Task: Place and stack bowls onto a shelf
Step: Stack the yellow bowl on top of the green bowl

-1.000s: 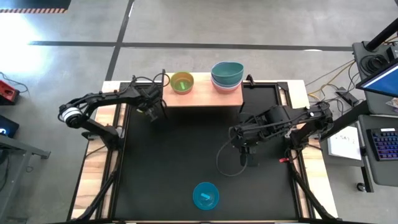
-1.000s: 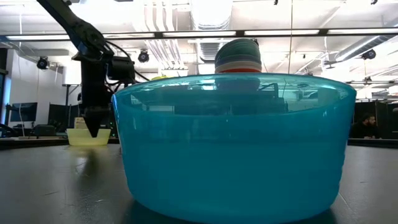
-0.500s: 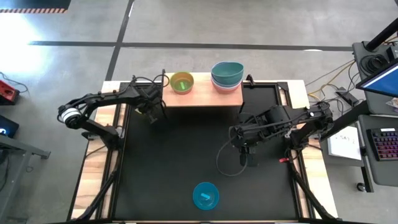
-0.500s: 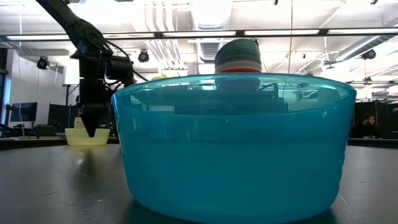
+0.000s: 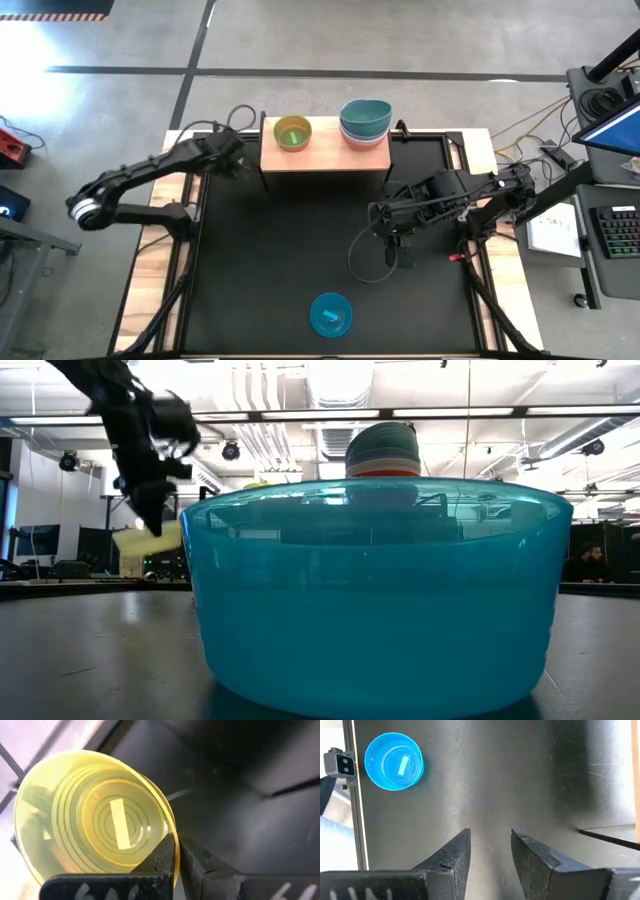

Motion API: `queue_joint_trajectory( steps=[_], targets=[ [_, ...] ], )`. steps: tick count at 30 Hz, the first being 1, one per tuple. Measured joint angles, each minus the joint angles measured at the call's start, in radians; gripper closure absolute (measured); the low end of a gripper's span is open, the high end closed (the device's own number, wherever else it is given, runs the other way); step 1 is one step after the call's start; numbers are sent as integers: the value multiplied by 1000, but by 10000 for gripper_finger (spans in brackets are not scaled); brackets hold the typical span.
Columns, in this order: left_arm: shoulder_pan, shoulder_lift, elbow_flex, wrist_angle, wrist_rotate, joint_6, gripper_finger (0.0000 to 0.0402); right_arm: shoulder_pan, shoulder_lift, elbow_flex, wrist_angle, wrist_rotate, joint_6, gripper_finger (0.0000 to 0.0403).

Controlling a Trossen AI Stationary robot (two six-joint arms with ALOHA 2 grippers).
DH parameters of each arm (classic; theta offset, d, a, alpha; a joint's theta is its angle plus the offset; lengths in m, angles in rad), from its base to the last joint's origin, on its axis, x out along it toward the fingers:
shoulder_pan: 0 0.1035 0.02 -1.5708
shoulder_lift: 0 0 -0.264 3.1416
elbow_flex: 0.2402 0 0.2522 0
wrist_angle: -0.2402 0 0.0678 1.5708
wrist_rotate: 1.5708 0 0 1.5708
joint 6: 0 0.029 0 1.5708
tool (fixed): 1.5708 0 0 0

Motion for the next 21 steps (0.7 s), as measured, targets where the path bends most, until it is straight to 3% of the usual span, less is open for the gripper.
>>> queue_joint_trajectory(
  steps=[10, 14, 21],
  targets=[
    [-29, -109, 247, -15, 0, -22, 402, 0, 0, 0, 0, 0, -13, 275],
    [-44, -72, 361, -1, 2, -8, 402, 0, 0, 0, 3, 0, -15, 275],
    [-122, 56, 493, 45, 125, 1, 401, 2, 15, -6, 18, 1, -17, 275]
  ],
)
